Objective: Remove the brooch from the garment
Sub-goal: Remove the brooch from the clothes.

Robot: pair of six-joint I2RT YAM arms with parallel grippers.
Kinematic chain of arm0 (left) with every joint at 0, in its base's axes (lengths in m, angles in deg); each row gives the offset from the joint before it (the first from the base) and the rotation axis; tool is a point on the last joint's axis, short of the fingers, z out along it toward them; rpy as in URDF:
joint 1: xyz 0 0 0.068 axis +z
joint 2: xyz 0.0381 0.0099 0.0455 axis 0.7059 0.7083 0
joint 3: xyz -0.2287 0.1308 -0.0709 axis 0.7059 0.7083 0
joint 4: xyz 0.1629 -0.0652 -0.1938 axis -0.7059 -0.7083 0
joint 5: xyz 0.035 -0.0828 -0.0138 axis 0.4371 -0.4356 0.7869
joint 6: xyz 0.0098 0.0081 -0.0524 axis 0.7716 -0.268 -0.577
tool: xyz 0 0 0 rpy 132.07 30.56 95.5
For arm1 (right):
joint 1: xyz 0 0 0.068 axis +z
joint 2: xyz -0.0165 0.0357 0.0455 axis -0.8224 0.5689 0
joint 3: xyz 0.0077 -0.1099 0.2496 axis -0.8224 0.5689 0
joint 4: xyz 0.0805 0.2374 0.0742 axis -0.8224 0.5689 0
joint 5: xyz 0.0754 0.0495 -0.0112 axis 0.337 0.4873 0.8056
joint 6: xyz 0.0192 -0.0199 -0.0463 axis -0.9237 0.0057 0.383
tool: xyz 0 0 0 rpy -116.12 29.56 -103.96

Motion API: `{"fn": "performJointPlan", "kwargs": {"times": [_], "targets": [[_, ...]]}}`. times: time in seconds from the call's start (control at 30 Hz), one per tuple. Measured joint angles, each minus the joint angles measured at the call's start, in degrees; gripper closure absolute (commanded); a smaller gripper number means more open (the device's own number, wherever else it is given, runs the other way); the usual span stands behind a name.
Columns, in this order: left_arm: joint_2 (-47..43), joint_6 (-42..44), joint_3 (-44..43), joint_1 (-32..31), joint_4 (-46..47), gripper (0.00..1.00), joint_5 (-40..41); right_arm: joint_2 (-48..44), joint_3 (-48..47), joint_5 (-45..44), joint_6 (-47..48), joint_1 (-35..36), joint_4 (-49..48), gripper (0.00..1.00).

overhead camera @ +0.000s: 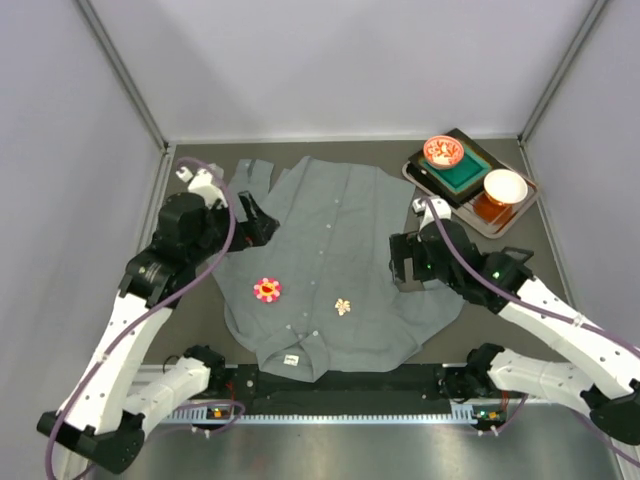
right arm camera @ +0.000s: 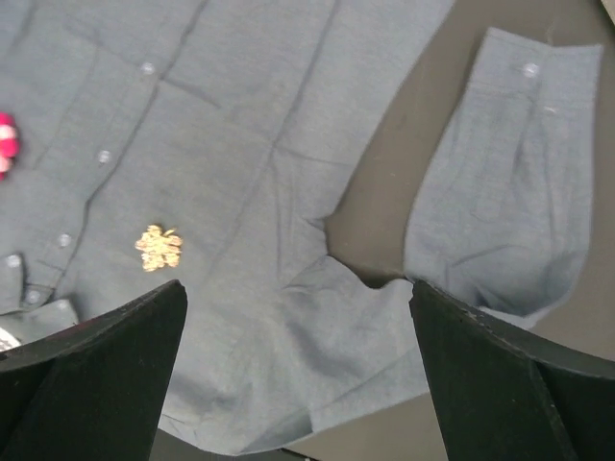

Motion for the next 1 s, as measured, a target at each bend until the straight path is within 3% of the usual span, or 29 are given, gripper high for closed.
{"fn": "performJointPlan", "kwargs": {"times": [0.07, 0.3, 0.47, 0.63, 0.77, 0.9, 1.0], "targets": [[2.5, 0.7, 0.2, 0.0, 0.3, 0.02, -3.7, -1.2, 1.1, 2.7, 0.2, 0.0, -1.5, 0.01], [6.0, -1.1, 9.8, -0.1, 7.6, 0.21, -17.4, -4.3, 8.9, 14.2, -0.7, 0.0, -10.3, 0.01], [6.1, -6.7, 19.8, -4.0, 18.6, 0.21, -24.1, -5.3, 19.2, 23.1, -4.6, 0.0, -18.6, 0.04], [10.3, -11.3, 26.6, -14.1, 26.5, 0.3, -25.1, -5.3, 26.7, 29.2, -8.9, 0.0, -24.6, 0.17], [15.8, -12.0, 27.4, -20.9, 28.7, 0.5, -22.5, -5.3, 30.4, 31.5, -11.0, 0.0, -29.6, 0.3], [20.5, -11.6, 27.4, -22.8, 30.6, 0.58, -19.6, -4.7, 31.7, 31.8, -11.8, 0.1, -33.1, 0.41], [23.9, -12.0, 27.4, -22.8, 32.9, 0.65, -18.4, -2.9, 32.0, 31.8, -12.1, 0.1, -36.0, 0.41]]}}
